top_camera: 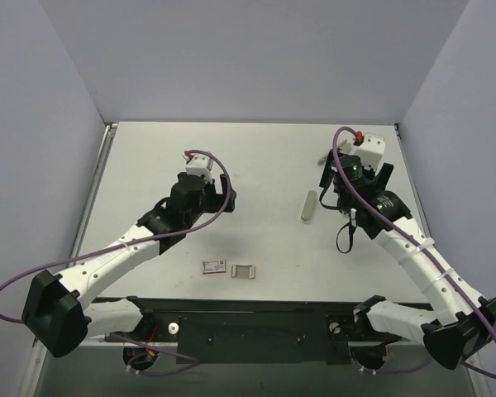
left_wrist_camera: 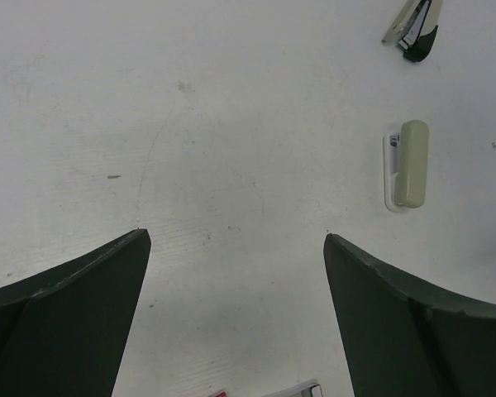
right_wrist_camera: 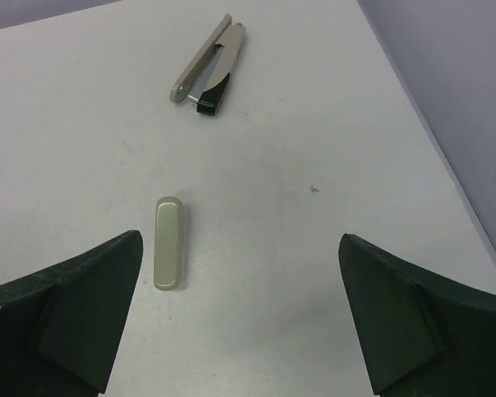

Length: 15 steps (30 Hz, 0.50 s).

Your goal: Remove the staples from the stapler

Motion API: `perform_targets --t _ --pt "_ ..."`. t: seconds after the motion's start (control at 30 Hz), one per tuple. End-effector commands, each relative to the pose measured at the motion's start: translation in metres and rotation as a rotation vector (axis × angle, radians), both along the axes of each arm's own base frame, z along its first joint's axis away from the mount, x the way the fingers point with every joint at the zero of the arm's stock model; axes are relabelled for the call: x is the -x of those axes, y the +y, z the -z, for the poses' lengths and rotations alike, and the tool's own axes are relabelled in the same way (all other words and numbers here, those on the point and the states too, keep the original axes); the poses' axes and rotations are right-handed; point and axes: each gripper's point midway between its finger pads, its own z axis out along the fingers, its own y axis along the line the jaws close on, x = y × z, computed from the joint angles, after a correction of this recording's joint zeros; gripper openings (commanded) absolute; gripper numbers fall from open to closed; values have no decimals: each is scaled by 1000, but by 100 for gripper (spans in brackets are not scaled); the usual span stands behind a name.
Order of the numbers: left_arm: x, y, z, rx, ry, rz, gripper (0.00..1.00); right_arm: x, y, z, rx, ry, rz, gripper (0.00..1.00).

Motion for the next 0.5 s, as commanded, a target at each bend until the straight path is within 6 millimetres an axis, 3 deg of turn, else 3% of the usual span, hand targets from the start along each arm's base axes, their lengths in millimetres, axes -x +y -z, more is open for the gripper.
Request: perform_targets --t 0.0,0.13,0.27,0.33,0.47 --pt "6 -10 -33 112 -65 21 97 -4 -17 -22 1 -83 123 100" --pt "8 -12 -31 127 -54 29 97 -11 -11 -16 62 -25 80 100" --pt "8 -11 -26 114 -58 32 97 -14 -15 -1 -11 -11 105 100" --pt "7 -9 -23 119 -80 28 97 -20 -6 10 -75 24 55 100" --pt "9 -13 -18 118 -56 47 97 -25 -7 15 -48 46 61 100"
